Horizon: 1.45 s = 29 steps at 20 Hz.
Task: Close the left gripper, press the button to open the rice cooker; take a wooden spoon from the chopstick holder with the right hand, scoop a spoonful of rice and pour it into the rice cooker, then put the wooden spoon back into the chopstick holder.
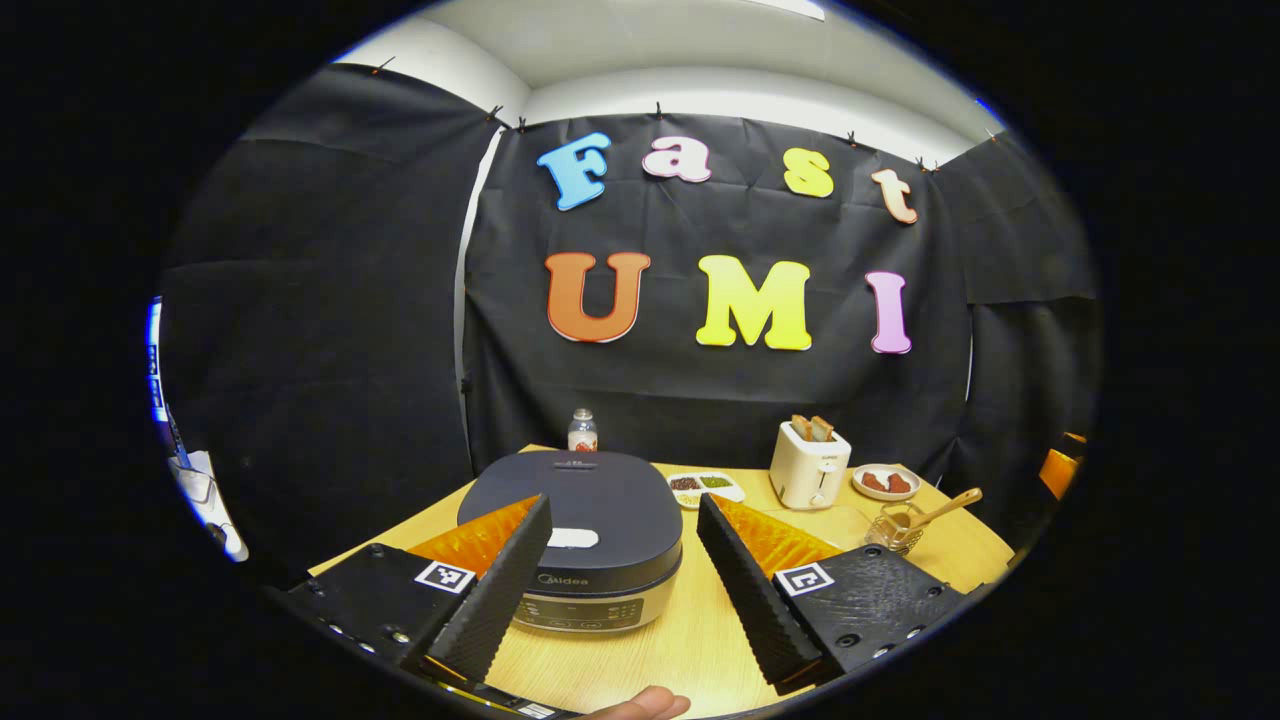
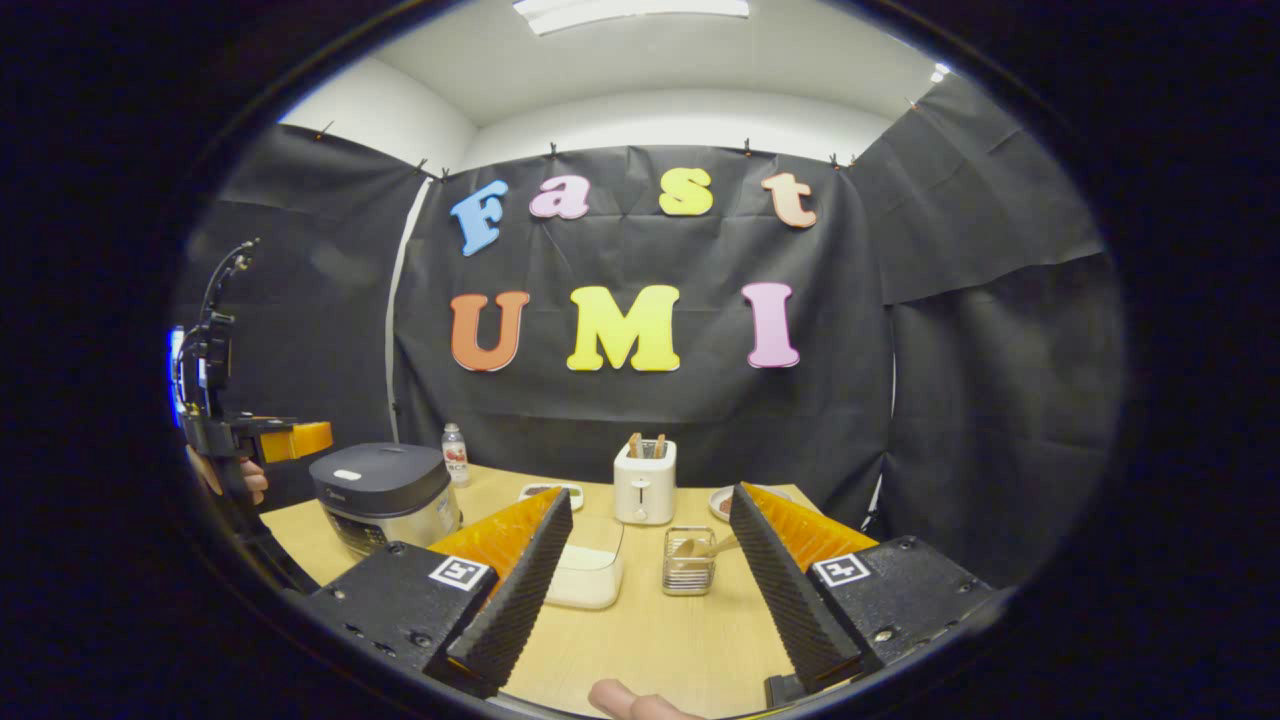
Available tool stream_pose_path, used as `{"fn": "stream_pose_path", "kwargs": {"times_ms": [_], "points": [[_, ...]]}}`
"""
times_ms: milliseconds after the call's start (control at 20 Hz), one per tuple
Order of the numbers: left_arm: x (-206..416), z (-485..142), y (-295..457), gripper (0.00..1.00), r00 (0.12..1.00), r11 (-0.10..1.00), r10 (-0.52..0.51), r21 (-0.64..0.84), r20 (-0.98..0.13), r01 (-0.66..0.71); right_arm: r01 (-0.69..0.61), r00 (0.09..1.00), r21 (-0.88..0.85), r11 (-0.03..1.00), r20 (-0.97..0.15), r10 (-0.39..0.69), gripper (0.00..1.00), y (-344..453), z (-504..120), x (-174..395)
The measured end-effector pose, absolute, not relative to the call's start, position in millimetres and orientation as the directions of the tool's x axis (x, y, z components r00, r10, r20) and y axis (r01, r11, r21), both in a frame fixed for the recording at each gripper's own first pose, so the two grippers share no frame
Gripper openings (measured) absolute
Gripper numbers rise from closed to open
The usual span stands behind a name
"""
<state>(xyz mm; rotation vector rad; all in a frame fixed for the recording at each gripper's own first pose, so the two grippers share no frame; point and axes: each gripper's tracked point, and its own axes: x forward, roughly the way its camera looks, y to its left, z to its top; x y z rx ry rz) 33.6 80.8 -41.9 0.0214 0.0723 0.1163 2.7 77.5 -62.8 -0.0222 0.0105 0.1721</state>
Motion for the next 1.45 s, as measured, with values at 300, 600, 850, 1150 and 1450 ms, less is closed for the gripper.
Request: {"fn": "stream_pose_path", "kwargs": {"times_ms": [300,600,850,1150,1450], "points": [[1.4,-14.5,47.4,0.94,0.996,0.997,0.067,0.039,-0.057,-0.065,-0.15,0.989,0.002,0.989,0.011,0.15,1.0,65.0,-40.8,-8.5],[-35.5,-3.6,20.6,0.94,0.998,0.998,0.056,0.031,-0.028,-0.056,-0.112,0.994,-0.003,0.994,0.017,0.112,1.0,40.8,-35.0,-21.1],[-64.4,0.8,1.5,0.94,0.999,0.999,0.032,0.029,0.02,-0.033,-0.107,0.994,-0.008,0.994,0.014,0.107,0.95,30.3,-35.6,-34.8],[-79.1,-3.6,-12.3,0.94,1.0,1.0,0.012,0.003,0.027,-0.012,-0.118,0.993,-0.003,0.993,0.022,0.118,0.95,31.6,-35.2,-43.2],[-85.0,-9.0,-7.9,0.94,1.0,1.0,0.009,-0.002,0.006,-0.009,-0.122,0.992,-0.004,0.993,0.025,0.122,1.0,32.5,-31.3,-49.4]]}}
